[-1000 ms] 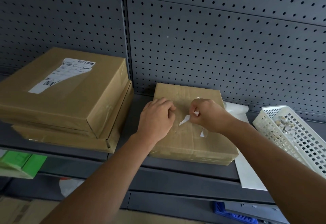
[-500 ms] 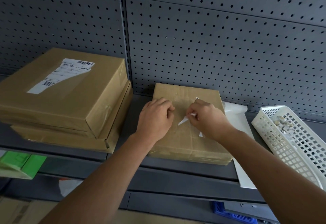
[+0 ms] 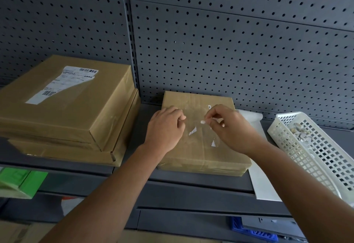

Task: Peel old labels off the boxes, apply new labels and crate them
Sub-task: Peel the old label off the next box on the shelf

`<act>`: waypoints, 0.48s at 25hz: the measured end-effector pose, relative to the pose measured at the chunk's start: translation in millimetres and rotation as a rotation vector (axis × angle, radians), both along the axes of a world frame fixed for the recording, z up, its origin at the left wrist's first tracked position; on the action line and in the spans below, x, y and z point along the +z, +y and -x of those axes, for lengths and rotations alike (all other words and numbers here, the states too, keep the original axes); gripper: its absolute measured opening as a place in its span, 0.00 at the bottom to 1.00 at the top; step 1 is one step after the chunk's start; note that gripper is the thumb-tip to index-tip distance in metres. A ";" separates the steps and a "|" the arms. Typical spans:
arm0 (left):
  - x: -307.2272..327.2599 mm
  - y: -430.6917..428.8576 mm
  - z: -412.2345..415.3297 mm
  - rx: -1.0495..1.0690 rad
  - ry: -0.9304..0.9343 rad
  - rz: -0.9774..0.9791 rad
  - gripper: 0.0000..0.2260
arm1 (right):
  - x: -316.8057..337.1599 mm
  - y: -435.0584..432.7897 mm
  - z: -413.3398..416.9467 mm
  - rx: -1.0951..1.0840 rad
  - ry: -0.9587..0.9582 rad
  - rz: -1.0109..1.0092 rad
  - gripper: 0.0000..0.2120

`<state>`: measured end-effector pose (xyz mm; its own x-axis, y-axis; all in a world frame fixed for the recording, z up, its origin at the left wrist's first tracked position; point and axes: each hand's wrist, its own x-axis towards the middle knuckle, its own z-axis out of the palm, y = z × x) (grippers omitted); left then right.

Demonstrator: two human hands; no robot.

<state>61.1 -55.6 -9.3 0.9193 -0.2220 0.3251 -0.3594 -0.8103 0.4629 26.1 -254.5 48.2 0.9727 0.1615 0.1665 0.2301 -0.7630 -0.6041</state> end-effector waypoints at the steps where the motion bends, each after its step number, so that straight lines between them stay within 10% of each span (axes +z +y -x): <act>1: -0.1 -0.2 0.6 -0.002 -0.001 0.002 0.08 | -0.5 -1.8 -1.5 -0.040 0.004 0.009 0.02; 12: 1.1 0.9 2.1 0.008 -0.008 0.039 0.07 | 4.4 -23.1 -9.2 -0.222 0.090 -0.122 0.05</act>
<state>58.9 -54.6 -8.1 0.9183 -0.2020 0.3405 -0.3570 -0.7945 0.4913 35.4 -277.6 52.5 0.9939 -0.0732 0.0830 0.0066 -0.7094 -0.7048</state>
